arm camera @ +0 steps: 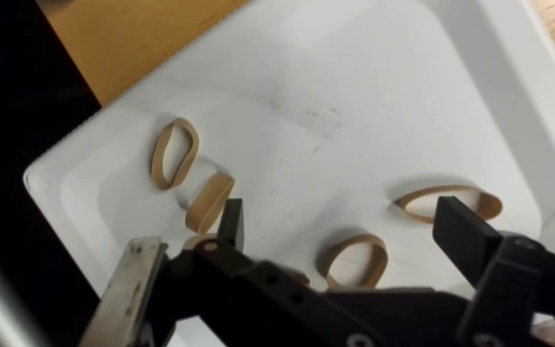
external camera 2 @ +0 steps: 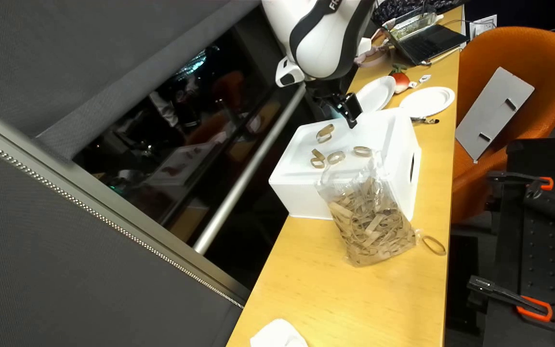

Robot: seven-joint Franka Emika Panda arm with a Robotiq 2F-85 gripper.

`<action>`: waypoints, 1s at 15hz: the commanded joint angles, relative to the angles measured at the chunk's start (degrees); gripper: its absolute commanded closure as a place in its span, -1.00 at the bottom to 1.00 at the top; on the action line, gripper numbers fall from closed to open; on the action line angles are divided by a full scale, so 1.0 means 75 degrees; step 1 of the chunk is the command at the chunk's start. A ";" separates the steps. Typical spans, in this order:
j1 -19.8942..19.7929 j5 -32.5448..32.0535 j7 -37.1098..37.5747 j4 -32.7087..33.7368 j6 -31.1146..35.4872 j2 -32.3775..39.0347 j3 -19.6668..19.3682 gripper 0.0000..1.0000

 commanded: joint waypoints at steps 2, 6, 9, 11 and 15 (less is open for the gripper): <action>-0.0400 0.1486 -0.1398 0.0437 0.0224 0.0241 0.0497 -1.00; -0.0473 0.2415 -0.2098 0.0804 0.0050 0.0505 0.0673 -1.00; -0.0498 0.2731 -0.2406 0.1037 -0.0015 0.0801 0.0684 -1.00; -0.0491 0.2850 -0.2555 0.1221 -0.0076 0.1020 0.0706 -1.00; -0.0520 0.2933 -0.2752 0.1447 -0.0081 0.1385 0.0793 -1.00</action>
